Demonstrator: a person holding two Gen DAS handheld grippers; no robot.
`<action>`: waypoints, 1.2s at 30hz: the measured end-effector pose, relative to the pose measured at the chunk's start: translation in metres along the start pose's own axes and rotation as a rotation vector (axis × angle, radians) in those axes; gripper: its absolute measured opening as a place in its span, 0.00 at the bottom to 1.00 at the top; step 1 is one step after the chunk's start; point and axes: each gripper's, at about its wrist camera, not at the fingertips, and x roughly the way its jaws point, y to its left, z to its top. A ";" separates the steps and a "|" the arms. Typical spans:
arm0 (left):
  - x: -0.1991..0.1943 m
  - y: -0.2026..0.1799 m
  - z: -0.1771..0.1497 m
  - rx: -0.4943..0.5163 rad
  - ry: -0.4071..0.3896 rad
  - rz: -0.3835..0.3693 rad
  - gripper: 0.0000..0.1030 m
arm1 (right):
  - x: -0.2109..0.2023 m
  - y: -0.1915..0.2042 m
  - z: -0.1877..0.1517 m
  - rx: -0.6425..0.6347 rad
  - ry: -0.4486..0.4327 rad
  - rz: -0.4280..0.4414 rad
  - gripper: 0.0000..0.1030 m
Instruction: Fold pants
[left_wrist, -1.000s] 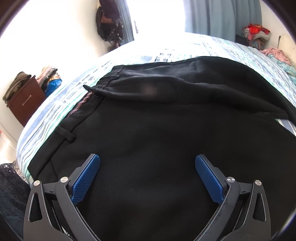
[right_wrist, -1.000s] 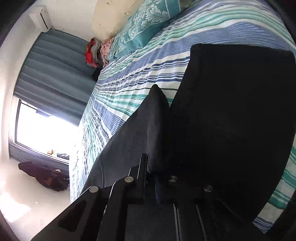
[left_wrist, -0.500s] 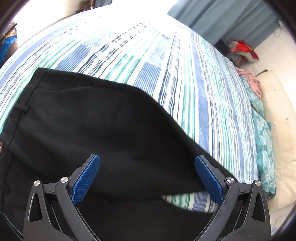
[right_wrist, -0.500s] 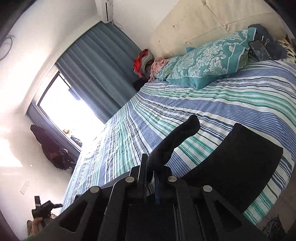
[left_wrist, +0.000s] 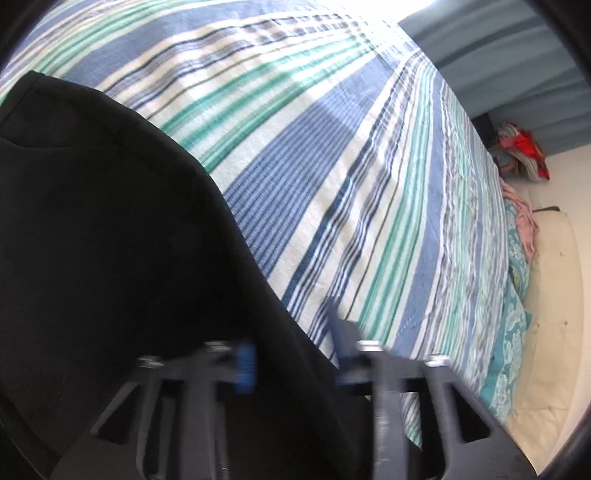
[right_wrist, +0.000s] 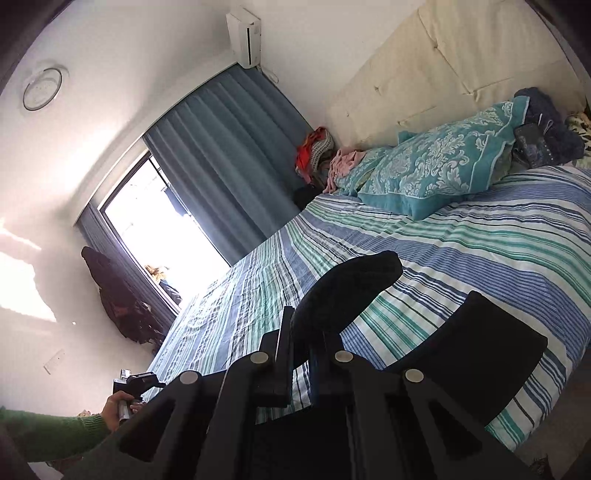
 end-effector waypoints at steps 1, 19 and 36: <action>-0.006 0.001 -0.002 0.005 -0.005 -0.014 0.06 | 0.000 -0.002 0.000 0.005 0.004 -0.004 0.06; -0.137 0.167 -0.228 0.084 -0.032 -0.049 0.08 | 0.039 -0.101 0.001 0.177 0.391 -0.280 0.07; -0.171 0.183 -0.235 0.096 -0.113 -0.055 0.76 | 0.018 -0.132 -0.013 0.188 0.416 -0.409 0.07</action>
